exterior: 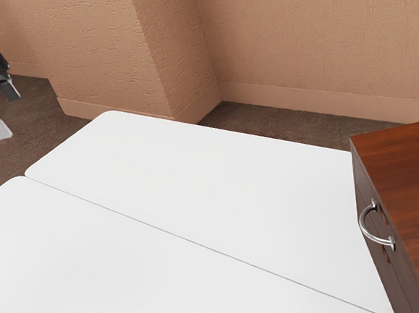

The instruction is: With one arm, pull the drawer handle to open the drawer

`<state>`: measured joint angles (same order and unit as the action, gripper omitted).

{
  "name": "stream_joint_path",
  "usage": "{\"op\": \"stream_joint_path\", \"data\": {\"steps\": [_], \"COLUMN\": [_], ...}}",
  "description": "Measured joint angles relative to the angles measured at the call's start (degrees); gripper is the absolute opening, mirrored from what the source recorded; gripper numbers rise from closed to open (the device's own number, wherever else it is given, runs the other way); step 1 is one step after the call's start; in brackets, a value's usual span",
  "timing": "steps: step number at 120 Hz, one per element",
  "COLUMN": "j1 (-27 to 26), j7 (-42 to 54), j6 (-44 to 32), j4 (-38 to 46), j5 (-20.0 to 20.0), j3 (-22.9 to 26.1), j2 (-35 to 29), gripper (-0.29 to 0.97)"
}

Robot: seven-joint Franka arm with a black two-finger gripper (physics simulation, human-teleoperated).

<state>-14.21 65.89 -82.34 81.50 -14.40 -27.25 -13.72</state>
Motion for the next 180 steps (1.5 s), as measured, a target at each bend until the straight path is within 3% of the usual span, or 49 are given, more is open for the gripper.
{"op": "stream_joint_path", "data": {"steps": [18,35,53,74,88,100,109,136,162,180], "j1": [-0.69,-9.87,-18.82,-25.70,-21.71,-4.37,1.17,-3.47,-7.84,-5.51], "j7": [4.43,7.62,10.03,14.07,16.64,18.40,19.54,22.76,26.63,28.86], "j6": [-0.56,-0.82,-1.63,-4.67,-5.77,-6.31,-7.25,-13.09,-26.34,-34.17], "j4": [0.02,0.07,0.10,0.09,0.10,0.87,1.55,6.21,16.02,22.54], "j5": [0.05,0.51,1.10,2.47,3.19,3.37,3.44,3.45,4.93,5.94], "j3": [1.15,8.08,8.96,9.09,10.07,25.82,32.49,34.43,33.87,32.12], "j2": [-0.40,4.55,13.95,16.93,18.09,17.33,17.17,16.12,11.55,8.08], "gripper": [0.68,0.68,0.68,0.68,0.68,0.68,0.68,0.68,0.68,0.68]}}
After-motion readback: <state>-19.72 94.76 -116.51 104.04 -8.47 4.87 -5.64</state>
